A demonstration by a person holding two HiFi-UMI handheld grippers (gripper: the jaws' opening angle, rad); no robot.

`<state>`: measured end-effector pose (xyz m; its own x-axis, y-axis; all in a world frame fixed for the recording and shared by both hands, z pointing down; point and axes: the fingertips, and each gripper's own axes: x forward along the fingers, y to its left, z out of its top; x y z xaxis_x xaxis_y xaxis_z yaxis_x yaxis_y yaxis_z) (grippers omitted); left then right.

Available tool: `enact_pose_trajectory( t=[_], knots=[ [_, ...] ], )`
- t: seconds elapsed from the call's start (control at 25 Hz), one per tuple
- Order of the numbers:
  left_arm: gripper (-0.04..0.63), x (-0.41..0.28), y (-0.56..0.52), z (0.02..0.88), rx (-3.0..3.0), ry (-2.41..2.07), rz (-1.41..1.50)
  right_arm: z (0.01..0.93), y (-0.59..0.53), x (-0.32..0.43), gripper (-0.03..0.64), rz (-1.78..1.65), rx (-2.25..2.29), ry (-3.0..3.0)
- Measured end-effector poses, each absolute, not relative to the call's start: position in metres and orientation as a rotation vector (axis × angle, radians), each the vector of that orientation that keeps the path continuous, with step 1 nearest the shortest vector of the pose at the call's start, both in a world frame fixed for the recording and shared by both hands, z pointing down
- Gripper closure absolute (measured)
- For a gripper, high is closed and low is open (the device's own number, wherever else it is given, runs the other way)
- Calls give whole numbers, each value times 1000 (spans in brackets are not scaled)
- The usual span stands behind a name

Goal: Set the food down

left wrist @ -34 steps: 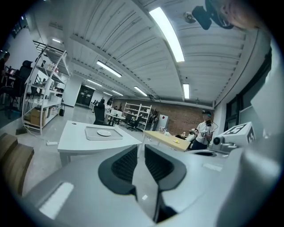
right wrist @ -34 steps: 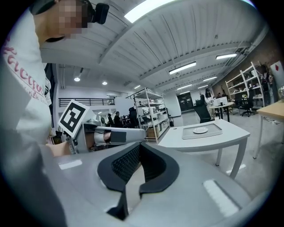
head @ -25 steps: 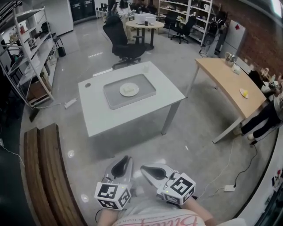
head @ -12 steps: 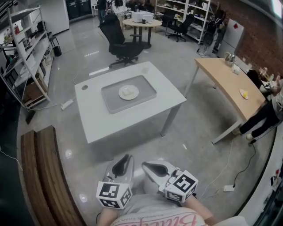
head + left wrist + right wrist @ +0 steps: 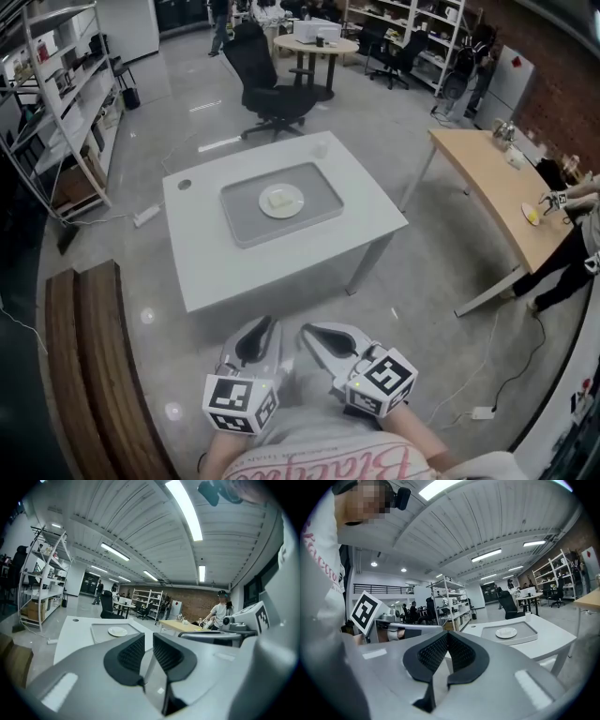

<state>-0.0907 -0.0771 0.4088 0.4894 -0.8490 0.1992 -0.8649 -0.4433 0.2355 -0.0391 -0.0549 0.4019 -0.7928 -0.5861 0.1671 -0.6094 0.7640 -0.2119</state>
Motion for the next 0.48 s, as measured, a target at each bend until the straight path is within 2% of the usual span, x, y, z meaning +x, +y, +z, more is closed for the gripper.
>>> enact_pose_trajectory(
  t=[0.48],
  knots=[
    [530, -80, -168, 416, 2429, -1451, 169, 402, -144, -37, 615, 422, 920, -2884]
  ],
)
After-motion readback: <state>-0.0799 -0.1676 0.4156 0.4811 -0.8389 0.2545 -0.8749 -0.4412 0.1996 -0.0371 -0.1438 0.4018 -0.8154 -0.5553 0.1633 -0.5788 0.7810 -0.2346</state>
